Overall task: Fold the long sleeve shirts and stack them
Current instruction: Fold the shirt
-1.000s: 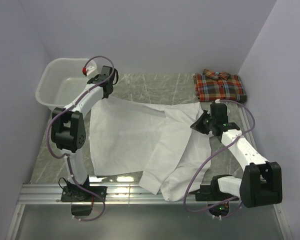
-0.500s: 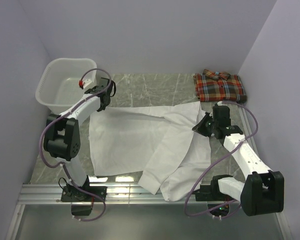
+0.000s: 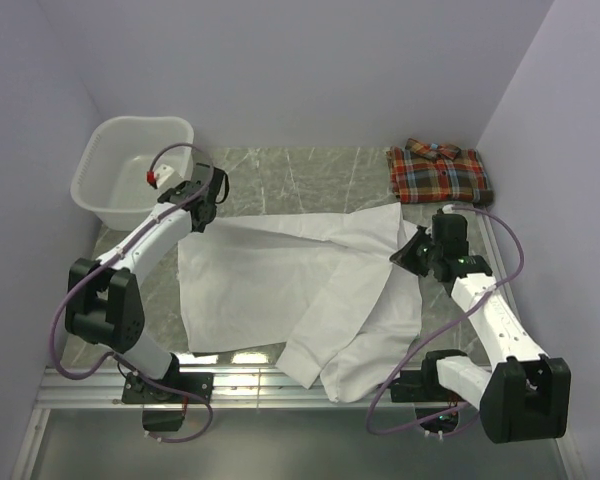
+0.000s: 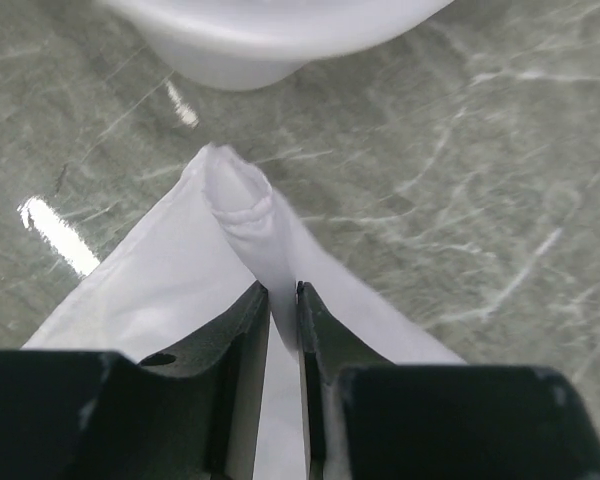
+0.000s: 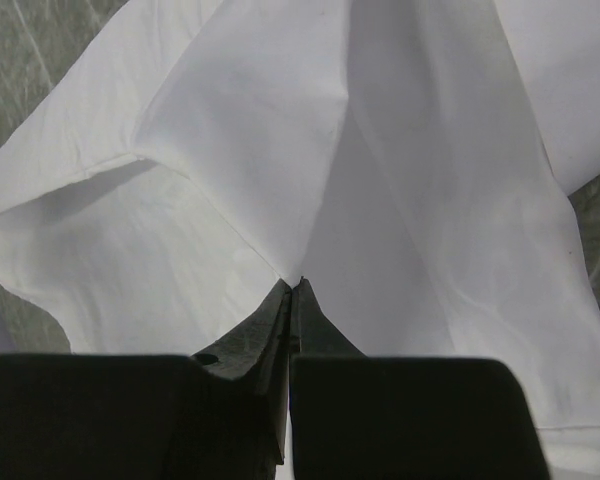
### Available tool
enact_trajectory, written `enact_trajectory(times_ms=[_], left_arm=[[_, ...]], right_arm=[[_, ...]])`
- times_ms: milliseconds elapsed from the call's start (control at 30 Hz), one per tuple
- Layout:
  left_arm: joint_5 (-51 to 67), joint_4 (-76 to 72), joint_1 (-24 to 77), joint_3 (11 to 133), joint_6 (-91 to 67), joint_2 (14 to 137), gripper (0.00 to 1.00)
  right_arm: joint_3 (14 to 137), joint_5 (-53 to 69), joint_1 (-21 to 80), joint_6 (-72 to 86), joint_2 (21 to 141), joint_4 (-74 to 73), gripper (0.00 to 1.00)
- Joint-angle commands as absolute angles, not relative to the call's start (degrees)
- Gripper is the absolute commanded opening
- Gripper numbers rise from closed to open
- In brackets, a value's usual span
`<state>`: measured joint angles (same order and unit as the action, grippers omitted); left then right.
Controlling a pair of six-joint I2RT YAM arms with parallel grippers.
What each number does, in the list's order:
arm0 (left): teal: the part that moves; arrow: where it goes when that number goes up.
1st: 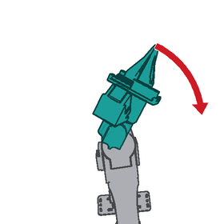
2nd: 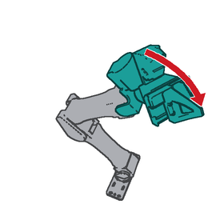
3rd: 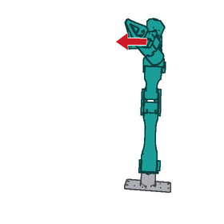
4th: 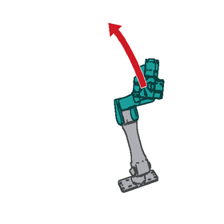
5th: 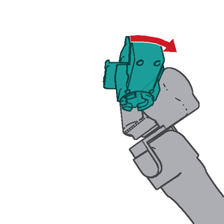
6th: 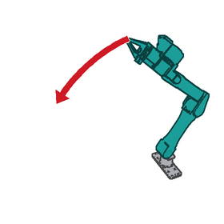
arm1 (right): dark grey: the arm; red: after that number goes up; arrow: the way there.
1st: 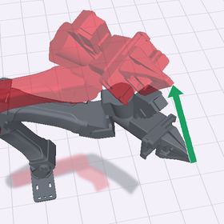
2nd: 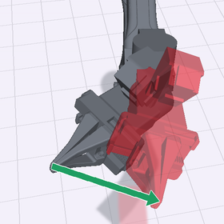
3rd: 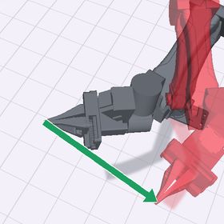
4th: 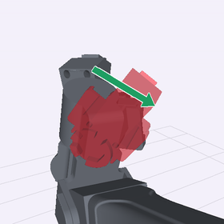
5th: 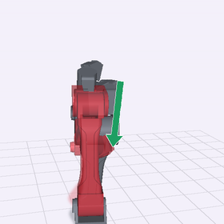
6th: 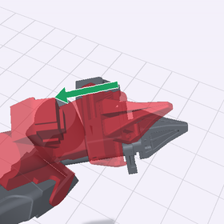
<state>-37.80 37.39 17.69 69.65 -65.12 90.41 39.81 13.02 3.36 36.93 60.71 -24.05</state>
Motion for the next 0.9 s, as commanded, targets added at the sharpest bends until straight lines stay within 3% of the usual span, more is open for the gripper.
enact_trajectory(times_ms=[0,133,367,633,867], left_arm=[[-39.89,36.47,18.19,75.39,-62.15,89.91,0.23],[-44.38,33.15,22.31,78.40,-56.44,87.46,0.23],[-47.10,19.61,24.61,64.29,-51.51,72.62,0.24],[-39.82,25.66,20.93,55.03,-64.77,78.65,0.33],[-36.39,34.79,18.99,53.97,-73.82,80.51,0.43]], right_arm=[[40.96,12.30,2.64,36.21,58.54,-23.56,0.00],[40.78,12.83,2.55,36.30,55.74,-22.59,0.00],[37.45,10.72,2.55,36.04,51.33,-21.80,0.00],[34.37,11.34,2.46,36.83,54.83,-20.57,0.00],[33.92,8.88,2.46,36.48,56.42,-23.20,0.02]])
